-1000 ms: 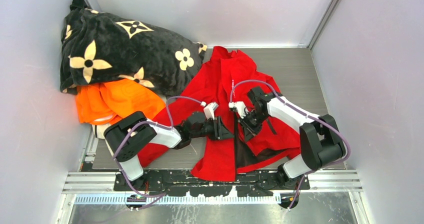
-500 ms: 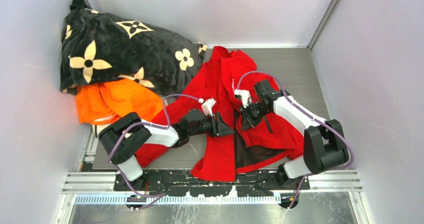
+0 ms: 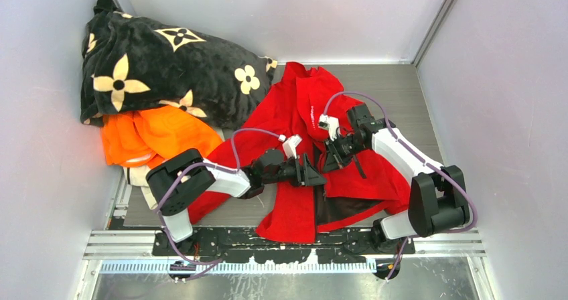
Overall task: Zip up the jacket
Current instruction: Adjust the zipper on the jacket.
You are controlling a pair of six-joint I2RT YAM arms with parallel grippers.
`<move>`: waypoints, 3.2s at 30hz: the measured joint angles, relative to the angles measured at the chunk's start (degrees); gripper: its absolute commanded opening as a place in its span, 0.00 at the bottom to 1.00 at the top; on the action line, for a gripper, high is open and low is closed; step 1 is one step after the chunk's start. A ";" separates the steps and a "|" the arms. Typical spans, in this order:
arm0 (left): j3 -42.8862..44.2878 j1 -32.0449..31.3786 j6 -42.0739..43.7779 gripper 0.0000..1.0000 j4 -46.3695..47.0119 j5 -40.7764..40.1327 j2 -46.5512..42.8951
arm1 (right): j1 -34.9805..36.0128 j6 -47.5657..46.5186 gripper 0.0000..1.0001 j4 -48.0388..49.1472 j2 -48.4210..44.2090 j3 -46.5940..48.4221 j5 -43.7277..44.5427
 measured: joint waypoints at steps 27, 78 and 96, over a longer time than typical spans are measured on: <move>5.84 -0.13 -0.83 0.00 1.42 4.00 5.97 | -2.84 -0.55 0.24 -1.86 -1.81 0.24 -3.65; 26.91 6.32 -56.94 0.00 27.10 5.46 15.17 | -28.13 -33.81 1.00 -26.32 -30.47 19.65 -12.00; 29.18 4.90 -57.66 0.00 24.00 2.16 14.38 | -12.70 -9.03 1.00 21.79 -43.21 -6.16 9.79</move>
